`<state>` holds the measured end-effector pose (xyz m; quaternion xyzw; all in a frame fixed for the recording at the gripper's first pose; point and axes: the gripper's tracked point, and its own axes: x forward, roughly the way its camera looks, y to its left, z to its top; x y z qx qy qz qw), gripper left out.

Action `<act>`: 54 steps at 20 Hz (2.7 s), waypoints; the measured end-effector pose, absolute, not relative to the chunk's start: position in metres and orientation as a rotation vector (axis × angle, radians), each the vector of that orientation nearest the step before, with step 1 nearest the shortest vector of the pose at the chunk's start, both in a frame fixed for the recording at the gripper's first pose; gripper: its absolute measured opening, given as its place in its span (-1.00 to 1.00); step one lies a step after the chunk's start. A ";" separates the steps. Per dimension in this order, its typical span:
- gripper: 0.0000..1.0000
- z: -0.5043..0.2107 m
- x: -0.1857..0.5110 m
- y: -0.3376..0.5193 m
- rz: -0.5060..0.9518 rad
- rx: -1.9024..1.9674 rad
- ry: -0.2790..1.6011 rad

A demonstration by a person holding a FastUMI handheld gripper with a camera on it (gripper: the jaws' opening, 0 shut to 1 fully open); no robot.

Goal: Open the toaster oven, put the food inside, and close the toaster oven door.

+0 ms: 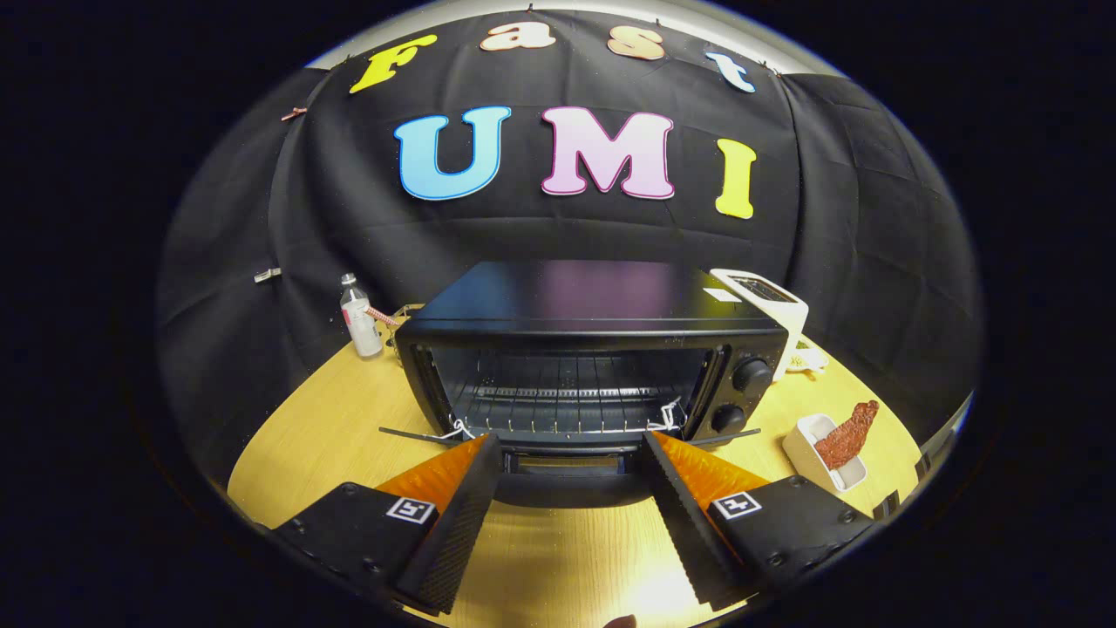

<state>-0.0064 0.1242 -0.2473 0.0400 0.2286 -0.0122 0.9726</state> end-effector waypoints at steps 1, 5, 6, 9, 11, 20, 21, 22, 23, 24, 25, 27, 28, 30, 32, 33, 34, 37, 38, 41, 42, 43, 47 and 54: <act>0.98 -0.250 -0.010 0.125 -0.024 0.074 0.471; 0.98 -0.263 -0.025 0.128 -0.022 0.065 0.527; 0.98 -0.267 -0.030 0.127 -0.020 0.064 0.542; 0.98 -0.292 -0.045 0.128 -0.020 0.088 0.645; 0.97 -0.313 -0.053 0.126 -0.023 0.128 0.730; 0.96 -0.342 -0.068 0.122 0.028 0.101 0.823; 0.96 -0.339 -0.068 0.122 0.037 0.107 0.817; 0.97 -0.334 -0.068 0.122 0.048 0.104 0.807; 0.96 -0.329 -0.065 0.122 0.064 0.092 0.788; 0.96 -0.321 -0.064 0.122 0.080 0.078 0.766; 0.96 -0.314 -0.065 0.122 0.097 0.073 0.743; 0.96 -0.296 -0.061 0.122 0.134 0.090 0.704; 0.96 -0.286 -0.059 0.122 0.154 0.101 0.683; 0.96 -0.264 -0.055 0.114 0.178 0.102 0.638; 0.96 -0.241 -0.051 0.106 0.202 0.099 0.583; 0.96 -0.232 -0.050 0.101 0.210 0.094 0.558; 0.96 -0.223 -0.049 0.095 0.220 0.086 0.539; 0.96 -0.202 -0.047 0.076 0.239 0.107 0.500; 0.96 -0.197 -0.046 0.068 0.238 0.127 0.493; 0.95 -0.189 -0.040 0.038 0.234 0.169 0.492; 0.96 -0.187 -0.037 0.027 0.233 0.186 0.492; 0.97 -0.184 -0.035 0.015 0.229 0.203 0.491; 0.94 -0.178 -0.025 -0.037 0.208 0.279 0.473; 0.94 -0.187 -0.012 -0.163 0.060 0.364 0.435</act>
